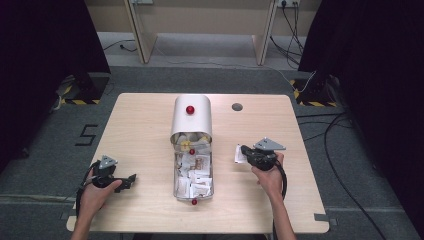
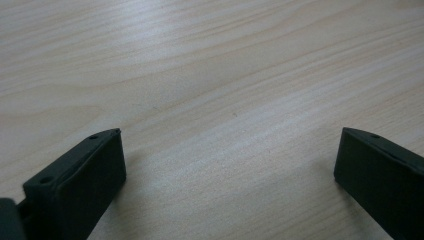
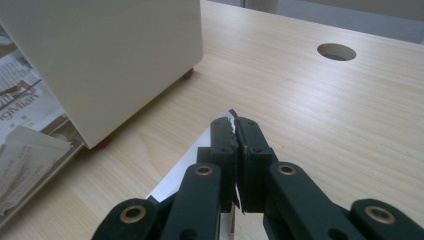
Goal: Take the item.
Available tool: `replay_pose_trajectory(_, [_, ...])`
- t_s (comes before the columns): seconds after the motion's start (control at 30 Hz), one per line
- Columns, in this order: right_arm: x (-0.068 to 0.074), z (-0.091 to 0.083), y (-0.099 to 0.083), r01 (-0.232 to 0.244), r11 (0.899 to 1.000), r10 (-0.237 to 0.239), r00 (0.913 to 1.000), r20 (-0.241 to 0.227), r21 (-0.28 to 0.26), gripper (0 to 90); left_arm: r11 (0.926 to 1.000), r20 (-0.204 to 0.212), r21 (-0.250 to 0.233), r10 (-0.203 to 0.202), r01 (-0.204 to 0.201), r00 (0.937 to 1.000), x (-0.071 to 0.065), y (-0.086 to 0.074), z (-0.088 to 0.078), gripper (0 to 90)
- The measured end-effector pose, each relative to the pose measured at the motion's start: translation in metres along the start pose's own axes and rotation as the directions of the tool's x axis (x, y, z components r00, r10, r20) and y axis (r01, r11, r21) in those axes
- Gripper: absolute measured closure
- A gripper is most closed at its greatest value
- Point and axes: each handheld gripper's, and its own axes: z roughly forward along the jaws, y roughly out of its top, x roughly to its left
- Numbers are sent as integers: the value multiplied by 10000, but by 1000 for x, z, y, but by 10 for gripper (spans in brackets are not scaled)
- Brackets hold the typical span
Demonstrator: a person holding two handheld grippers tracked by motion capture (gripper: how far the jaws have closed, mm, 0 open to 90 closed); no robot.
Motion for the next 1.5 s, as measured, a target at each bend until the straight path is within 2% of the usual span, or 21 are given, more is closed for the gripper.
replay_pose_trajectory(0.23, [-3,2,-3,-111,9999,111,9999,53,76,877,10000,-4,2,0,0,10000,0,0,0,0])
replay_pose_trajectory(0.67, [2,11,-7,-31,9992,33,10000,-48,389,877,10000,-3,4,1,-1,10000,0,0,0,0])
replay_pose_trajectory(1.0, [1,16,-12,-33,9976,35,10000,-21,684,875,10000,-4,3,2,-2,10000,0,0,0,0])
replay_pose_trajectory(1.5, [0,19,-15,-20,9964,13,10000,83,851,868,10000,-3,11,10,-10,10000,0,0,0,0])
